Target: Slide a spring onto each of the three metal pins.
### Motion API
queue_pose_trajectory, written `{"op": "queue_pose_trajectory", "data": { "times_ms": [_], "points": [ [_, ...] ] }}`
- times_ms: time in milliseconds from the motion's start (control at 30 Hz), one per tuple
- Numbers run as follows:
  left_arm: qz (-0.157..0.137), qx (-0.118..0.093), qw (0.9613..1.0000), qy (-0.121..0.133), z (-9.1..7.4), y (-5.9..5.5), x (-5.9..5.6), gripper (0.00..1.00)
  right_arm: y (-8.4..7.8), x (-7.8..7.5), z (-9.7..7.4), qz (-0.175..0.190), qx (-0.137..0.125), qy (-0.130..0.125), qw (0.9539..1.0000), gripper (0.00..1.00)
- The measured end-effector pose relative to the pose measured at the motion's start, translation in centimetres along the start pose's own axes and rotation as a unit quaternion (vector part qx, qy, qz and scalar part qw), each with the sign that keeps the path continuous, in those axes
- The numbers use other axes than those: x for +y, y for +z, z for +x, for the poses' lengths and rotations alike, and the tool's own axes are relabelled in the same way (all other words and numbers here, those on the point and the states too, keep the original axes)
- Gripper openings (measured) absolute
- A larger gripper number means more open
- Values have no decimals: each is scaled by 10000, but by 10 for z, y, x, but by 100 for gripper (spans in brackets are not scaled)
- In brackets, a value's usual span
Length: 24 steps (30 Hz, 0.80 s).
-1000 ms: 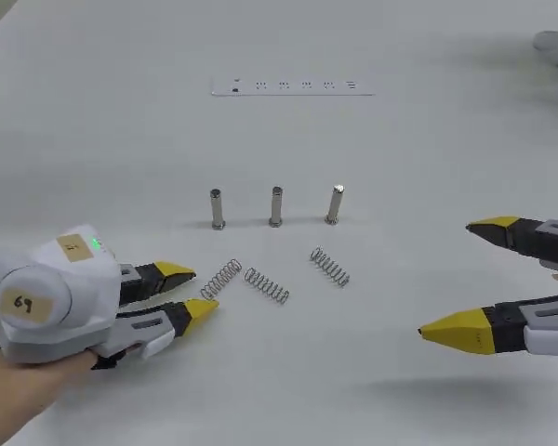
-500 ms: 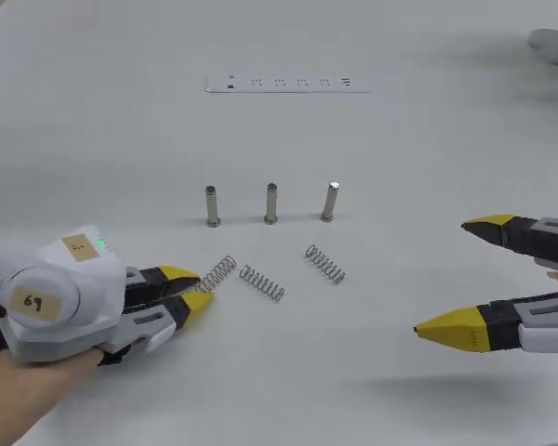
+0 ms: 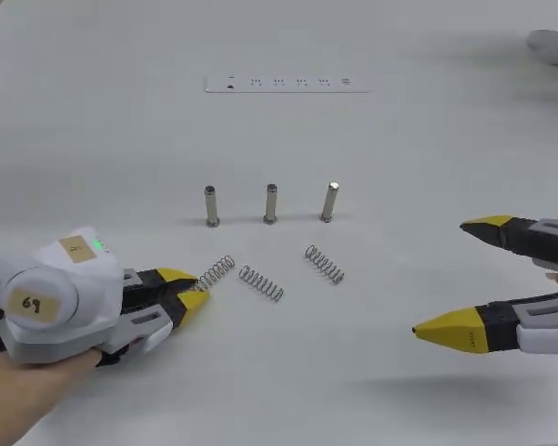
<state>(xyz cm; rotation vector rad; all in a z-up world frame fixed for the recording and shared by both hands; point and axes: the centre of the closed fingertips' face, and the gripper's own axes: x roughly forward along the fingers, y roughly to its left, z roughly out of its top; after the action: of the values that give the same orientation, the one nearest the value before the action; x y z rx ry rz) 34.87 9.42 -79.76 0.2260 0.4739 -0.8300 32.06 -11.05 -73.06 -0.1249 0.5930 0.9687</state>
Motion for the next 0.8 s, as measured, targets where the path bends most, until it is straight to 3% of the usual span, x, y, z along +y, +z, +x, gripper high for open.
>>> {"op": "queue_pose_trajectory", "data": {
  "times_ms": [400, 800],
  "points": [
    [-9, -49, 10000, -36, -3, 3, -1, 3, 0, 2, 2, -14, 17, 39, 10000, 99],
    [20, -224, 9997, -72, -12, 20, 2, 2, 4, 6, 8, -49, 9, 117, 9999, 99]
  ]
}}
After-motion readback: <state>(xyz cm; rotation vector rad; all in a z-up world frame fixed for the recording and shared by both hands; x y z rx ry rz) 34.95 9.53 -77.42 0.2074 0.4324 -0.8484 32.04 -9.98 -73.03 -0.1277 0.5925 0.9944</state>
